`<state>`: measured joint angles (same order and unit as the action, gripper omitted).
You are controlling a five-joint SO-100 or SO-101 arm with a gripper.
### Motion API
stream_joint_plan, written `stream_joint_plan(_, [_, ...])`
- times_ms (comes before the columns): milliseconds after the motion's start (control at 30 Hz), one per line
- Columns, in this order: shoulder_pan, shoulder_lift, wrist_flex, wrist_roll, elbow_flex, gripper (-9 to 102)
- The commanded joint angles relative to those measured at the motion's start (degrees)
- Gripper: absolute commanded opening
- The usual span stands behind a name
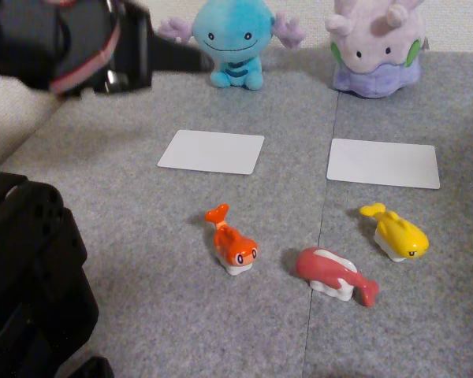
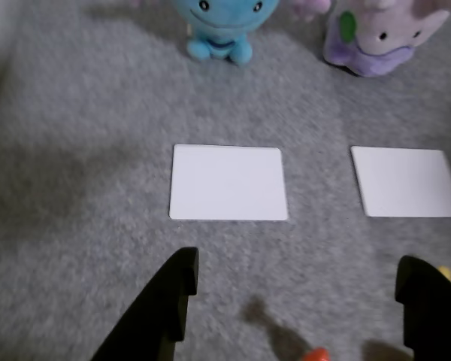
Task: Wooper wants to eat egg sudhi, and Goomy wants to eat shrimp sushi
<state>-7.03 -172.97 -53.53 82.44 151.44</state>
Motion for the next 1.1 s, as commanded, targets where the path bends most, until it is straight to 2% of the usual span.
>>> stream_joint_plan(0, [-1.1, 10.5, -4.1, -2.8, -12.1, 31])
stream_joint_plan(200, [-7.5, 32.3, -17.6, -12.3, -36.7, 31])
stream_joint_plan(333, [-15.6, 43.9, -23.6, -27.0, -47.7, 31])
stream_joint_plan(467, [-24.3, 53.4, -27.7, -43.5, -51.9, 31])
stream_joint_plan(600, [-32.1, 61.0, -28.3, -57.2, -52.2, 31])
stream_joint_plan(767, [-37.9, 69.4, -26.5, -67.2, -52.2, 31])
stream_joint_plan(1067, [-41.2, 85.5, -15.4, -68.6, -52.2, 30])
